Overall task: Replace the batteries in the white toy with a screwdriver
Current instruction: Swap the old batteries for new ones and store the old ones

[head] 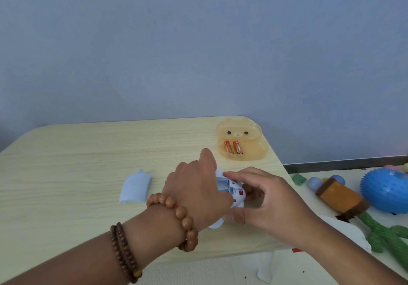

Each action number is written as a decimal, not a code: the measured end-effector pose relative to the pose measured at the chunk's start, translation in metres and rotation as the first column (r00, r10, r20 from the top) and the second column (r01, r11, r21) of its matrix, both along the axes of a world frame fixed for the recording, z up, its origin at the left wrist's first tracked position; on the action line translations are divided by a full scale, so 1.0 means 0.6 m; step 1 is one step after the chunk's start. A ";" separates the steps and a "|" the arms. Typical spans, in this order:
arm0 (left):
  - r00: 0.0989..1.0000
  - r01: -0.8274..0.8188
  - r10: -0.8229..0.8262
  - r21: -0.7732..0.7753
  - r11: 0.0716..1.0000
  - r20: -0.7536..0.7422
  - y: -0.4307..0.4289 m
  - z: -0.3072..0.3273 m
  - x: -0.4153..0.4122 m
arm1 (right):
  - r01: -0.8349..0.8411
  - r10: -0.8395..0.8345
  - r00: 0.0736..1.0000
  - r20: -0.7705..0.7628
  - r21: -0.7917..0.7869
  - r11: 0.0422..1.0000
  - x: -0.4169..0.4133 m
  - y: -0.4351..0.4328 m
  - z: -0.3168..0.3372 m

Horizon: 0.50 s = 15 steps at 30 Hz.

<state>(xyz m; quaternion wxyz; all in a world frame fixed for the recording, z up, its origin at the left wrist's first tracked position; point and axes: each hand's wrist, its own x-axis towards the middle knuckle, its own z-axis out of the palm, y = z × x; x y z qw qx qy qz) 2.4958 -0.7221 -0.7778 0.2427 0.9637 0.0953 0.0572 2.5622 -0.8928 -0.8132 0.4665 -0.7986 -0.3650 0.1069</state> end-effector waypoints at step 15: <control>0.990 -0.136 0.131 -0.086 0.987 -0.058 -0.027 -0.004 0.001 | -0.009 0.009 1.000 0.013 0.024 1.000 0.001 0.001 -0.009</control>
